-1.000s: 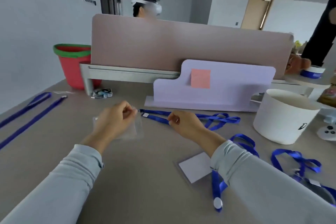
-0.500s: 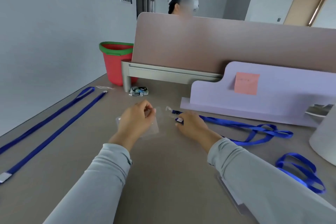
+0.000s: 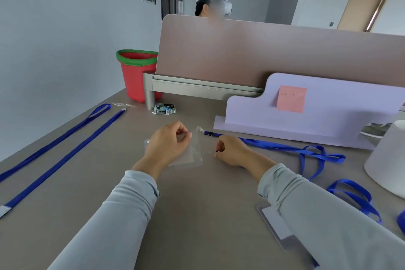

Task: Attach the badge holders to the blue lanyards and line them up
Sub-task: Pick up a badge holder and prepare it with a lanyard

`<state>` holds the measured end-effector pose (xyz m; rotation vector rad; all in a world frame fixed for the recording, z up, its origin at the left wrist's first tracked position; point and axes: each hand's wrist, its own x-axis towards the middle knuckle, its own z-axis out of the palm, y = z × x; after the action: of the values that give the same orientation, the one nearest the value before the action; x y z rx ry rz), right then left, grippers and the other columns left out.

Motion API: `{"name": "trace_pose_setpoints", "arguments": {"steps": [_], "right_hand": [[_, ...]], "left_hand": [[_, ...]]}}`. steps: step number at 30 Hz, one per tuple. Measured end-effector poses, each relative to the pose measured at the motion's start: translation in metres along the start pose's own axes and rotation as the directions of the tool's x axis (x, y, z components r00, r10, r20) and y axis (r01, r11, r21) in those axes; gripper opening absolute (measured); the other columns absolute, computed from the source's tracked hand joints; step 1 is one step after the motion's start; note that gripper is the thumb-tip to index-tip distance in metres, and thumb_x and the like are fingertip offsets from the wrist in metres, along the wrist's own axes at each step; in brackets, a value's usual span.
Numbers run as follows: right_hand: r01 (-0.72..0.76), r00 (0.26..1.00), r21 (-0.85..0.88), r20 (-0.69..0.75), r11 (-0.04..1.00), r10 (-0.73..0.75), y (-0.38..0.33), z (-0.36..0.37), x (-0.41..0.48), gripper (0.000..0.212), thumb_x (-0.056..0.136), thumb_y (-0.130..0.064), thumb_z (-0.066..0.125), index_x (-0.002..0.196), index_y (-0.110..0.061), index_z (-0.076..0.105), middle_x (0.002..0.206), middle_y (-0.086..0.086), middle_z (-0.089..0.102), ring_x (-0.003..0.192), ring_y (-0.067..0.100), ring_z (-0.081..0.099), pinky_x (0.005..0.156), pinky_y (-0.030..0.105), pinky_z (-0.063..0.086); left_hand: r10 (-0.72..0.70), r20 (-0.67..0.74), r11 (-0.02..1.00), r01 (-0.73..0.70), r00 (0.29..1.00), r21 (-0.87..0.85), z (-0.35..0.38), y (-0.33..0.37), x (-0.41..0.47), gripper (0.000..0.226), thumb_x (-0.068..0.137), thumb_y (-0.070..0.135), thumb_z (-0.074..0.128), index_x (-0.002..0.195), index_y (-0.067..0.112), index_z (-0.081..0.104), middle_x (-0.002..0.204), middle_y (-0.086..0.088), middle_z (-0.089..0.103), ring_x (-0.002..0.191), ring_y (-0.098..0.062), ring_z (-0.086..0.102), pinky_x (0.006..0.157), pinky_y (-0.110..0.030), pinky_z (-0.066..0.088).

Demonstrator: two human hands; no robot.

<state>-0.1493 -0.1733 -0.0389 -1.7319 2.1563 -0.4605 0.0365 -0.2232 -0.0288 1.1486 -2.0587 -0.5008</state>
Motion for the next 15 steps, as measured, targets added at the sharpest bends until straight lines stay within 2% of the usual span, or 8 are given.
{"name": "trace_pose_setpoints", "arguments": {"steps": [4, 8, 12, 15], "right_hand": [[-0.032, 0.998, 0.139, -0.056, 0.990, 0.040, 0.016, -0.006, -0.014, 0.012, 0.087, -0.012, 0.054, 0.097, -0.018, 0.056, 0.096, 0.002, 0.063, 0.087, 0.015, 0.059, 0.075, 0.024, 0.048], [-0.035, 0.992, 0.289, -0.102, 0.957, 0.067, 0.028, -0.020, -0.042, 0.012, 0.091, -0.012, 0.050, 0.095, -0.017, 0.060, 0.077, 0.000, 0.062, 0.063, 0.008, 0.061, 0.064, 0.018, 0.048], [0.008, 0.976, 0.267, -0.211, 0.964, 0.050, 0.047, -0.035, -0.078, 0.011, 0.091, -0.024, 0.055, 0.088, -0.018, 0.064, 0.075, 0.000, 0.063, 0.053, 0.007, 0.060, 0.058, 0.017, 0.046], [0.036, 0.952, 0.253, -0.303, 0.967, 0.043, 0.060, -0.040, -0.103, 0.012, 0.088, -0.027, 0.059, 0.084, -0.018, 0.067, 0.066, -0.001, 0.059, 0.049, 0.004, 0.047, 0.053, 0.015, 0.043]], "left_hand": [[0.069, 0.094, 0.998, -0.069, 0.993, -0.008, 0.006, 0.011, -0.005, 0.015, 0.084, 0.028, 0.062, 0.095, 0.018, 0.057, 0.083, 0.014, 0.055, 0.081, -0.011, 0.053, 0.066, -0.023, 0.037], [0.158, 0.156, 0.987, -0.152, 0.975, -0.050, 0.018, 0.029, -0.013, 0.024, 0.083, 0.029, 0.063, 0.102, 0.022, 0.051, 0.094, 0.013, 0.053, 0.087, -0.010, 0.054, 0.070, -0.023, 0.037], [0.306, 0.176, 0.952, -0.299, 0.936, -0.067, 0.033, 0.051, -0.026, 0.021, 0.084, 0.028, 0.063, 0.089, 0.022, 0.044, 0.081, 0.013, 0.050, 0.075, -0.011, 0.050, 0.062, -0.022, 0.039], [0.425, 0.196, 0.905, -0.409, 0.884, -0.119, 0.044, 0.069, -0.033, 0.016, 0.081, 0.023, 0.066, 0.083, 0.019, 0.051, 0.082, 0.014, 0.052, 0.081, -0.012, 0.052, 0.074, -0.029, 0.045]]}}
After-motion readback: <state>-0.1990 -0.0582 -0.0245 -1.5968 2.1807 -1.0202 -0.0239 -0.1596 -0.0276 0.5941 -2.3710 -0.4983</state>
